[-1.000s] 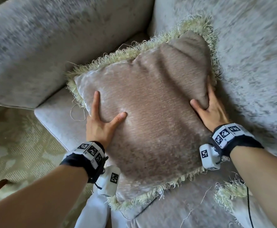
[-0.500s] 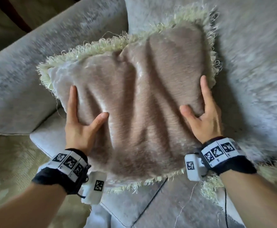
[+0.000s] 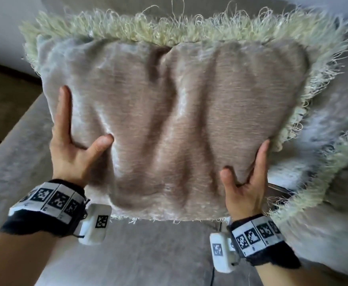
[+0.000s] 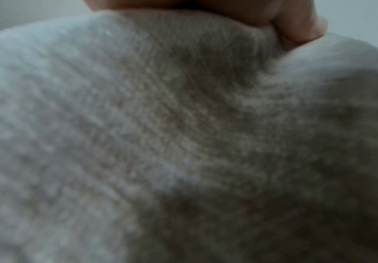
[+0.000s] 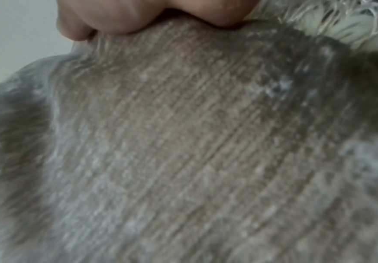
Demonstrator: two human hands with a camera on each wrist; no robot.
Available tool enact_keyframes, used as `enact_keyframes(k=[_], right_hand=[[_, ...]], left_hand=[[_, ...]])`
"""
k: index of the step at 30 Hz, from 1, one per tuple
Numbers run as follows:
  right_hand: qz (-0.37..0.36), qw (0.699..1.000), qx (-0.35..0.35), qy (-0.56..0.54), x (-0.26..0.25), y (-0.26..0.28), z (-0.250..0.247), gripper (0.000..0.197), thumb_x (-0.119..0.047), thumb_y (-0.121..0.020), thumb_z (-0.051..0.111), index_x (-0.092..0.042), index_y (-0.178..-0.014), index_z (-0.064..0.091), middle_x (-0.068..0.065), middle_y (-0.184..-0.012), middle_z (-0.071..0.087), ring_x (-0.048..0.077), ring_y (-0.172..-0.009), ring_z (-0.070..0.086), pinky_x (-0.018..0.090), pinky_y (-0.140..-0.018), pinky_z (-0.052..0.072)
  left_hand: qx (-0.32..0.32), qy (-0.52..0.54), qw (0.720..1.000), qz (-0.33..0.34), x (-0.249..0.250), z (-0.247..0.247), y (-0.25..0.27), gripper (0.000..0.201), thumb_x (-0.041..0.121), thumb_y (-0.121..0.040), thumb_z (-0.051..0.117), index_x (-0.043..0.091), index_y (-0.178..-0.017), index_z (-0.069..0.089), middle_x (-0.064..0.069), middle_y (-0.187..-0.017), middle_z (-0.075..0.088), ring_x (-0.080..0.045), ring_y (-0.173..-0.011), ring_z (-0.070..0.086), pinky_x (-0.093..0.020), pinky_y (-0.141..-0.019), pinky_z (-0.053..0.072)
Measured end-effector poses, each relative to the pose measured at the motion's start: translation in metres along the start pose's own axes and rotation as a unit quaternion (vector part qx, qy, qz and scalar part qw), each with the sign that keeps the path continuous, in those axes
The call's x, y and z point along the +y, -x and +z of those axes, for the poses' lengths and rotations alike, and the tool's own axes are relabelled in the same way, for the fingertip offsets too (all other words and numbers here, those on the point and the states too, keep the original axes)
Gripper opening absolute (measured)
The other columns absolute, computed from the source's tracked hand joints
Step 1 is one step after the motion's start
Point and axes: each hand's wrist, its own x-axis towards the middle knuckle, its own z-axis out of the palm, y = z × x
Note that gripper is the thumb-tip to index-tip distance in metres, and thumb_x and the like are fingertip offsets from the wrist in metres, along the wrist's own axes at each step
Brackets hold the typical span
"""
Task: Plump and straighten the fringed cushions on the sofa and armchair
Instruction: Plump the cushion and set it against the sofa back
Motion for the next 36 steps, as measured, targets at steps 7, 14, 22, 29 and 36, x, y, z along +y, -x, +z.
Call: enact_keyframes(k=[7,14,22,29,36], right_hand=[[-0.008,0.997,0.077,-0.008,0.036,0.013,0.035,0.079,-0.058,-0.090,0.062,-0.050,-0.154,0.017,0.007,-0.165,0.016,0.031,-0.153,0.018,0.060,-0.119,0.024],[0.017,0.990,0.135,0.037,0.053,0.031,0.060,0.080,-0.055,-0.095,0.057,-0.021,-0.155,0.017,-0.004,-0.161,0.012,0.028,-0.155,0.013,0.042,-0.124,0.018],[0.074,0.986,0.140,0.046,0.063,0.056,0.074,0.081,-0.055,-0.095,0.054,-0.018,-0.154,0.013,-0.011,-0.161,0.011,0.008,-0.153,0.013,0.034,-0.123,0.021],[0.097,0.982,0.138,0.082,0.048,0.059,0.064,0.076,-0.044,-0.092,0.058,-0.021,-0.155,0.023,-0.015,-0.147,0.030,-0.011,-0.137,0.031,0.011,-0.109,0.030],[-0.089,0.966,0.151,0.190,-0.031,0.034,0.064,0.027,-0.024,-0.095,0.067,0.001,-0.102,0.072,0.020,-0.103,0.061,0.039,-0.096,0.062,0.057,-0.081,0.050]], left_hand=[[-0.084,0.063,0.993,0.058,-0.070,0.030,-0.031,0.097,0.052,-0.081,0.076,0.033,-0.159,0.022,-0.015,-0.168,0.023,-0.038,-0.155,0.022,-0.062,-0.124,0.019],[-0.145,0.085,0.980,0.105,-0.102,0.040,-0.032,0.107,0.043,-0.088,0.072,-0.009,-0.157,0.010,-0.028,-0.166,0.017,-0.043,-0.155,0.019,-0.063,-0.124,0.018],[-0.171,0.071,0.980,0.075,-0.119,0.044,-0.034,0.110,0.054,-0.086,0.070,-0.006,-0.158,0.013,-0.023,-0.167,0.019,-0.035,-0.156,0.020,-0.055,-0.126,0.018],[-0.135,-0.012,0.990,0.025,-0.108,0.032,-0.026,0.100,0.041,-0.083,0.077,0.016,-0.161,0.020,-0.009,-0.145,0.033,0.006,-0.139,0.034,-0.023,-0.118,0.031],[-0.098,-0.132,0.985,-0.057,-0.047,-0.029,-0.036,0.044,0.041,-0.088,0.069,0.019,-0.126,0.069,0.005,-0.118,0.061,-0.014,-0.112,0.061,-0.024,-0.105,0.046]])
